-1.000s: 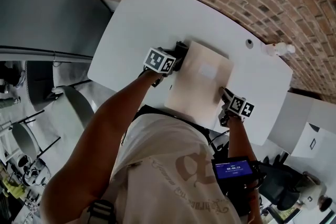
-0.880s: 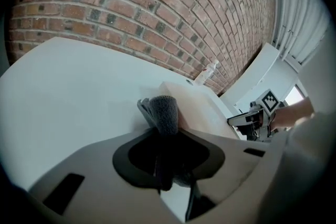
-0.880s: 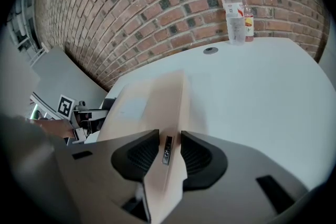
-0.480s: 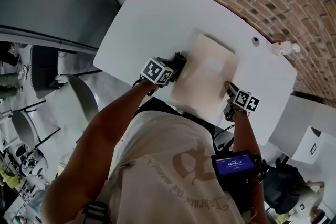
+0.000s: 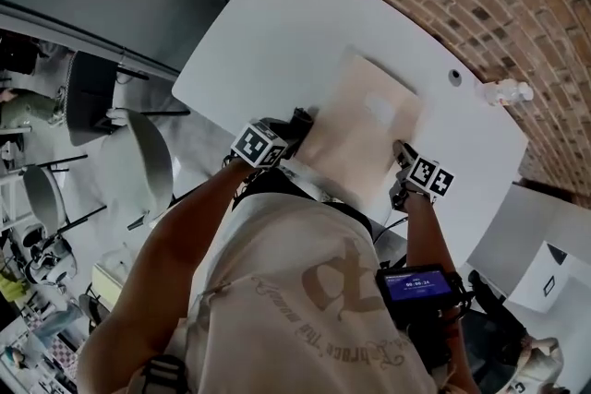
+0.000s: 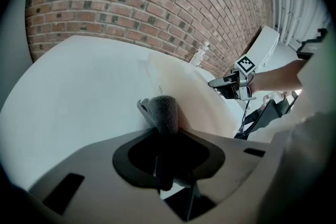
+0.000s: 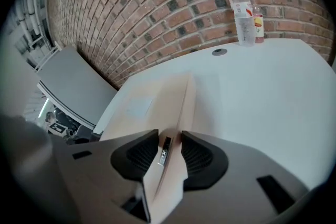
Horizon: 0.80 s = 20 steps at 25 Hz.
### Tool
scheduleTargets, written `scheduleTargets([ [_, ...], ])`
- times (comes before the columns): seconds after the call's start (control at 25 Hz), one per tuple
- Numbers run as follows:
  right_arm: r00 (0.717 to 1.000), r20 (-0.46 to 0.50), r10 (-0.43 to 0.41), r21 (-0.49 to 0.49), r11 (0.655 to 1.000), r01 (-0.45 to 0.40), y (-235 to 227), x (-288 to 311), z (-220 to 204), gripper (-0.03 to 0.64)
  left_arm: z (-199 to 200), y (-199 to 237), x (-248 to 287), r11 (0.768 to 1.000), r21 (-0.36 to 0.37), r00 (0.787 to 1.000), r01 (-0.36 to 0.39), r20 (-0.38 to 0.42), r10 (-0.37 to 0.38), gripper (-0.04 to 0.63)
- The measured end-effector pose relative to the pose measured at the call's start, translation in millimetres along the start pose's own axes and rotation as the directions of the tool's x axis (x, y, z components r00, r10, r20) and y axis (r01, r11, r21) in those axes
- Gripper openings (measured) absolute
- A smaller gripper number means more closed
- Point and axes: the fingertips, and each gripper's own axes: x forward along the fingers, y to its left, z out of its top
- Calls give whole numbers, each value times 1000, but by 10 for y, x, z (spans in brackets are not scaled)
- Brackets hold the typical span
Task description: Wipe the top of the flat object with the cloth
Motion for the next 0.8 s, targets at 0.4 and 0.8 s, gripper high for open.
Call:
scheduleTargets([
  [0.4, 998, 19, 59, -22, 998, -58, -53, -9, 33, 153, -553, -274, -193, 981, -101, 986, -168, -38, 165, 110],
  [0.8, 992, -16, 123, -82, 989, -124, -38, 10, 34, 164, -1021, -577, -277, 887, -360, 957, -288, -75, 280, 110],
])
